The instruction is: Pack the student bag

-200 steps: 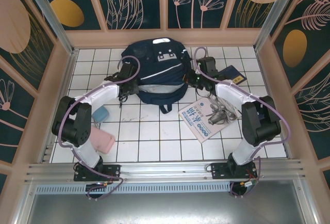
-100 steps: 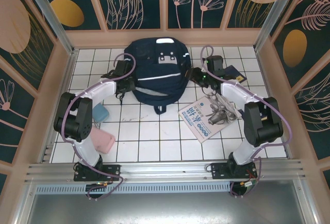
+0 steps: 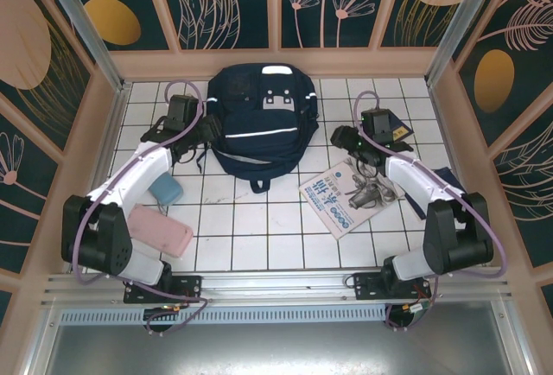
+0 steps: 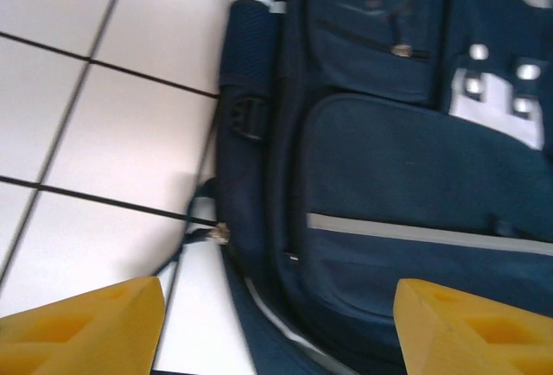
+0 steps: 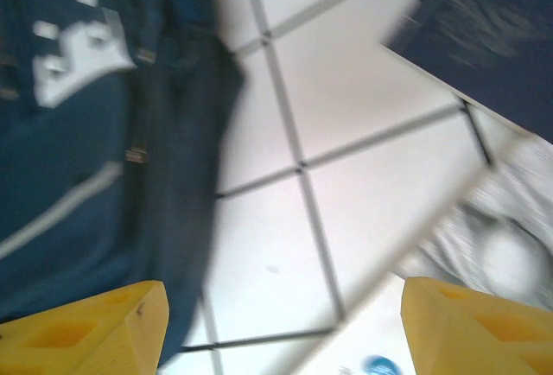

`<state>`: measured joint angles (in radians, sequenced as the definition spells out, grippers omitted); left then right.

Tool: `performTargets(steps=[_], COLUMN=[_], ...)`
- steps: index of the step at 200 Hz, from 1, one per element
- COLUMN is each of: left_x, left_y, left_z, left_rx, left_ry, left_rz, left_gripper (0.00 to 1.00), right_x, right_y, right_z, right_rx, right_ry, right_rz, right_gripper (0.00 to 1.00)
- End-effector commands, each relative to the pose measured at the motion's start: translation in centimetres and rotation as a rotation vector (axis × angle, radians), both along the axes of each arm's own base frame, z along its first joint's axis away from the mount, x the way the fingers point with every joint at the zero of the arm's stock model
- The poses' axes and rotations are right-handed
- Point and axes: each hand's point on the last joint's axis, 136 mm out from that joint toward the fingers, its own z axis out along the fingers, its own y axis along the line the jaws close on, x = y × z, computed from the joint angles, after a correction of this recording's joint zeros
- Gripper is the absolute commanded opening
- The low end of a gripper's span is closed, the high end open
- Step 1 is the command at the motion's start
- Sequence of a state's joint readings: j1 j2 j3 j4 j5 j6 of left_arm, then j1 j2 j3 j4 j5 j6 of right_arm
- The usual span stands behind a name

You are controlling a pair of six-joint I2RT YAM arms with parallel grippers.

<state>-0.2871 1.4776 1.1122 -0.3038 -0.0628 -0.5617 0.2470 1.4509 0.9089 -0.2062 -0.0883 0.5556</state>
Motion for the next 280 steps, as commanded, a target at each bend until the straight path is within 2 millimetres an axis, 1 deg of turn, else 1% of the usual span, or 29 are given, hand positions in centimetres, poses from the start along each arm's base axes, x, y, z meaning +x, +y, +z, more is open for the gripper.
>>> performTargets(steps=[1,17,46,53,57,69,76,100,119,134,142,150,165,173,188,202,210,216,218,219,239,264,280], left_x=[-0.5,-0.7,-1.3,-1.4,-1.5,-1.6,-1.7,-1.8,-1.8,-1.9,-1.9,-2.0,-2.1,-2.4,-2.8,-3.2,-3.4,-3.7,-3.7,-3.7,-4.6,-6.1,-6.8], left_y=[-3.3,-4.6,-7.4,-8.0,-8.3,-9.2,-9.7,-10.8,-11.5,-12.1,-12.5,-13.1,-14.3,-15.1,-16.6,-18.1,-19.1,-19.9,-20.2,-20.3,-23.5,-27.6,-29.6], left_z=[0.6,0.5,0.2,0.0,0.1,-0.1,-0.1,-0.4,-0.7,-1.2,-1.4,-1.6,-1.6,-1.7,-2.0,-2.3,-2.5,-2.0,-3.0,-3.1,-3.6,-4.2,-5.1], left_rx=[-0.096,-0.101,-0.112,-0.118,-0.125,-0.144,-0.153,-0.172,-0.178,-0.183,-0.188,-0.193,-0.199,-0.2,-0.205,-0.21,-0.217,-0.227,-0.221,-0.221,-0.24,-0.254,-0.267], left_ry=[-0.018,-0.014,-0.007,-0.003,-0.005,-0.003,-0.004,0.005,0.017,0.033,0.042,0.048,0.056,0.059,0.069,0.081,0.088,0.083,0.103,0.105,0.135,0.164,0.191], left_rz=[-0.094,-0.122,-0.195,-0.208,-0.217,-0.24,-0.256,-0.278,-0.292,-0.302,-0.308,-0.319,-0.346,-0.364,-0.397,-0.422,-0.436,-0.454,-0.457,-0.459,-0.515,-0.587,-0.61], left_gripper=[0.74,0.77,0.84,0.87,0.91,0.98,0.98,0.98,0.99,0.99,0.99,0.98,0.97,0.97,0.96,0.94,0.92,0.91,0.9,0.9,0.83,0.75,0.68], right_x=[-1.6,-1.9,-2.4,-2.6,-2.6,-3.0,-3.1,-3.7,-3.5,-2.8,-2.2,-1.7,-1.0,-1.1,-1.7,-3.1,-4.0,-4.7,-4.9,-5.0,-7.0,-8.8,-9.6], right_y=[-2.3,-2.2,-1.9,-1.7,-1.5,-0.8,-0.4,2.4,5.5,8.0,8.6,8.7,7.7,6.5,3.8,0.6,-1.2,-2.4,-2.9,-3.0,-5.9,-7.9,-8.2], right_z=[-3.7,-5.1,-7.2,-7.7,-8.0,-8.9,-9.3,-10.4,-10.2,-9.0,-8.2,-7.2,-4.9,-3.8,-2.1,-1.7,-1.7,-1.9,-1.9,-2.0,-3.4,-5.7,-6.7], right_rx=[-0.105,-0.102,-0.115,-0.111,-0.109,-0.103,-0.104,-0.057,0.028,0.092,0.109,0.111,0.087,0.072,0.042,-0.008,-0.037,-0.049,-0.05,-0.051,-0.037,-0.016,0.005], right_ry=[0.128,0.166,0.22,0.233,0.241,0.264,0.274,0.285,0.262,0.214,0.192,0.17,0.12,0.099,0.068,0.069,0.077,0.088,0.091,0.094,0.153,0.231,0.257], right_rz=[-0.067,-0.065,-0.054,-0.046,-0.041,-0.021,-0.013,0.056,0.153,0.246,0.267,0.268,0.228,0.192,0.102,0.008,-0.046,-0.081,-0.093,-0.097,-0.176,-0.248,-0.258], right_gripper=[0.72,0.72,0.71,0.71,0.71,0.71,0.7,0.7,0.68,0.68,0.68,0.67,0.68,0.68,0.69,0.7,0.7,0.7,0.7,0.7,0.7,0.69,0.68])
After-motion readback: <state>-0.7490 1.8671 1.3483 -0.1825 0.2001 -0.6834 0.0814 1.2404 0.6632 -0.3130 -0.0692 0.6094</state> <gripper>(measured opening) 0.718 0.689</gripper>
